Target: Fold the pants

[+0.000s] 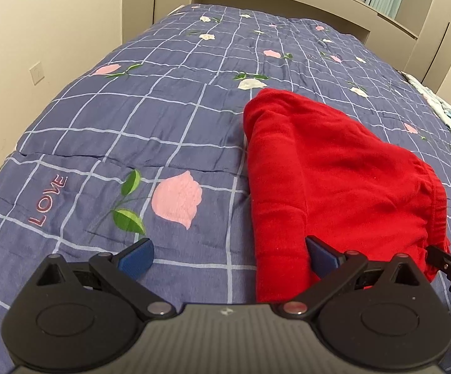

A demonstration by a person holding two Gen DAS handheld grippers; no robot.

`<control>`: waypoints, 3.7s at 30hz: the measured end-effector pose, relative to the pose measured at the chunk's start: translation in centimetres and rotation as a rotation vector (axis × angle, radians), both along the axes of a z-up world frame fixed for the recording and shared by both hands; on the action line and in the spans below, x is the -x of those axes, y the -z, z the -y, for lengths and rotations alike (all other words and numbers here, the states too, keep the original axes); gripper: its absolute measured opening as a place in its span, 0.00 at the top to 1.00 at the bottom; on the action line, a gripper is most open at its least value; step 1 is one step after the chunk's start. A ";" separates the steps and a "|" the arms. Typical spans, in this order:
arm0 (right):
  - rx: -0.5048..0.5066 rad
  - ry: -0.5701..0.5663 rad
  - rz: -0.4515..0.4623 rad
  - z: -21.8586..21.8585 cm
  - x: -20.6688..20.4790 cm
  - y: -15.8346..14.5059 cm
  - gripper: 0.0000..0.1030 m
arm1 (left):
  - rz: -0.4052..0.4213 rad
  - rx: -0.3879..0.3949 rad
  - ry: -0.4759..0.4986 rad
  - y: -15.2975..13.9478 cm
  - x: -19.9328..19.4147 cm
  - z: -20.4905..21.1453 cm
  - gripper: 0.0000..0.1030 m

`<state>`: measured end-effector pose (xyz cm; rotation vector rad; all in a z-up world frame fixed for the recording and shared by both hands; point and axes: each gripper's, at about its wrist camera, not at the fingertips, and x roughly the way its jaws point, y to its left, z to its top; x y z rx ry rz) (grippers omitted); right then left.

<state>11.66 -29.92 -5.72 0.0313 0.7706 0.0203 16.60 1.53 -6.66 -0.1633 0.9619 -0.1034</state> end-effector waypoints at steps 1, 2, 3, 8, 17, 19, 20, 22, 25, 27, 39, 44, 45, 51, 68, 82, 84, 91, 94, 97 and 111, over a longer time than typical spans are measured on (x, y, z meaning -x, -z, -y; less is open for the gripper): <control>-0.001 0.000 0.000 0.0 -0.1 0.0 0.00 | 0.000 0.000 0.000 0.0 0.0 0.0 0.00; -0.002 0.000 0.001 0.0 -0.1 0.0 0.00 | 0.000 0.000 0.000 0.0 0.0 0.0 0.00; -0.003 0.000 0.002 0.0 0.0 0.0 0.00 | 0.000 0.001 0.000 0.0 0.0 0.0 0.00; -0.009 0.000 0.010 0.1 0.1 0.1 0.00 | -0.001 0.001 -0.001 0.0 0.0 0.0 0.00; -0.010 0.000 0.011 0.1 0.1 0.2 0.00 | -0.001 0.002 -0.001 0.0 0.0 0.0 0.00; -0.010 0.000 0.011 0.1 0.1 0.2 0.00 | 0.000 0.001 0.000 0.0 0.0 0.0 0.00; -0.011 0.000 0.012 0.1 0.1 0.2 0.00 | 0.000 0.001 0.000 0.0 0.0 0.0 0.00; -0.011 0.000 0.012 0.1 0.1 0.2 0.00 | -0.001 0.002 0.000 0.0 0.0 0.0 0.00; -0.011 0.000 0.013 0.1 0.1 0.2 0.00 | -0.002 0.002 -0.001 0.0 0.0 0.0 0.00; -0.012 0.000 0.014 0.2 0.2 0.2 0.00 | -0.004 0.004 -0.002 0.0 0.0 0.0 0.00; -0.063 -0.005 0.000 0.5 0.0 -1.0 0.00 | -0.027 0.030 0.013 -0.9 -0.8 -0.3 0.01; -0.118 -0.060 0.006 0.7 -1.1 -2.5 0.00 | -0.001 0.042 0.043 -1.7 -1.6 -0.1 0.00; -0.116 -0.074 -0.001 0.5 -1.6 -2.8 0.00 | 0.001 0.048 0.053 -1.8 -1.9 0.0 0.00; -0.119 -0.121 -0.069 -0.3 -5.0 -3.0 0.00 | -0.005 0.047 0.076 -1.7 -3.9 1.1 0.00; -0.123 -0.227 -0.183 -1.0 -10.3 0.9 0.00 | -0.004 -0.045 0.106 1.0 -5.2 3.3 0.00; -0.149 -0.239 -0.157 -0.5 -10.1 1.2 0.00 | 0.018 -0.062 0.105 1.1 -4.8 3.6 0.00; -0.150 -0.239 -0.156 -0.5 -10.0 1.3 0.00 | 0.018 -0.062 0.106 1.1 -4.8 3.6 0.00; -0.151 -0.239 -0.155 -0.5 -10.0 1.3 0.00 | 0.017 -0.063 0.108 1.1 -4.8 3.6 0.00; -0.152 -0.239 -0.152 -0.5 -10.0 1.2 0.00 | 0.009 -0.060 0.111 1.1 -4.9 3.5 0.00; -0.153 -0.239 -0.153 -0.5 -10.0 1.3 0.00 | -0.002 -0.060 0.115 1.1 -5.1 3.4 0.00; -0.170 -0.239 -0.176 -0.2 -10.3 0.9 0.00 | -0.084 -0.072 0.142 0.2 -6.1 3.9 0.01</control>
